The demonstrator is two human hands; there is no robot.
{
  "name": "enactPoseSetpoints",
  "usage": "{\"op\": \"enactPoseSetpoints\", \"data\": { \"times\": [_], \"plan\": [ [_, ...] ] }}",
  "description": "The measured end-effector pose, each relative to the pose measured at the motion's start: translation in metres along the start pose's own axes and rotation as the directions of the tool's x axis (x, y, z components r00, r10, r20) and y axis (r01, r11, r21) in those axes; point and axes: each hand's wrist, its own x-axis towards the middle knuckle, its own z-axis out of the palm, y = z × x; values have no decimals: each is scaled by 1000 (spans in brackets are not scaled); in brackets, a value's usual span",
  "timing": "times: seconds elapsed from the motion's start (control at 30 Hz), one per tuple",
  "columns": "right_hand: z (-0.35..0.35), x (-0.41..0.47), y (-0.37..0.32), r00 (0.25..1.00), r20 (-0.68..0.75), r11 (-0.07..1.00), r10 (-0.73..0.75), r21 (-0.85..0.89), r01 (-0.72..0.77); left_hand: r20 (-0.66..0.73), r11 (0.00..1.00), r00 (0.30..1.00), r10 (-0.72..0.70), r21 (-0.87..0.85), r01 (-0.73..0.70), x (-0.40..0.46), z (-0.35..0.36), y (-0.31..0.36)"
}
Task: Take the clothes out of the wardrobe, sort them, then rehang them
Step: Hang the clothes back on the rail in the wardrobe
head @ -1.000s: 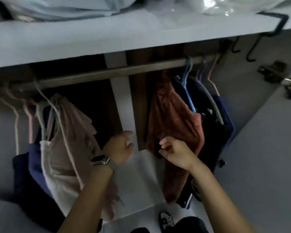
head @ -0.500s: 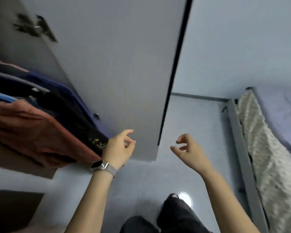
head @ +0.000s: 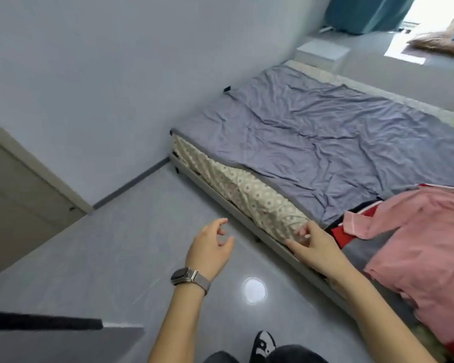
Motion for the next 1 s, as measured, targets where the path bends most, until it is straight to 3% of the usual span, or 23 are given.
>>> {"op": "enactPoseSetpoints", "data": {
  "times": [0.17,0.37,0.53,0.73,0.9,1.0],
  "plan": [
    [-85,9,79,961,-176,974,214,113,-197,226,980,955,190,18,-199,58,87,92],
    [-137,6,147,833,-309,883,458,264,-388,436,927,832,343,-14,-375,102,173,163],
    [-171,30,189,766,-369,849,527,281,-448,505,901,765,401,-67,-428,140,239,216],
    [-216,73,223,604,-432,742,670,412,-529,617,853,644,452,-86,-515,203,303,279],
    [-239,93,247,556,-434,703,709,500,-505,704,788,519,486,-95,-609,234,346,325],
    [-251,94,272,542,-382,649,749,589,-481,705,783,508,495,-108,-613,242,375,342]
  ]
}}
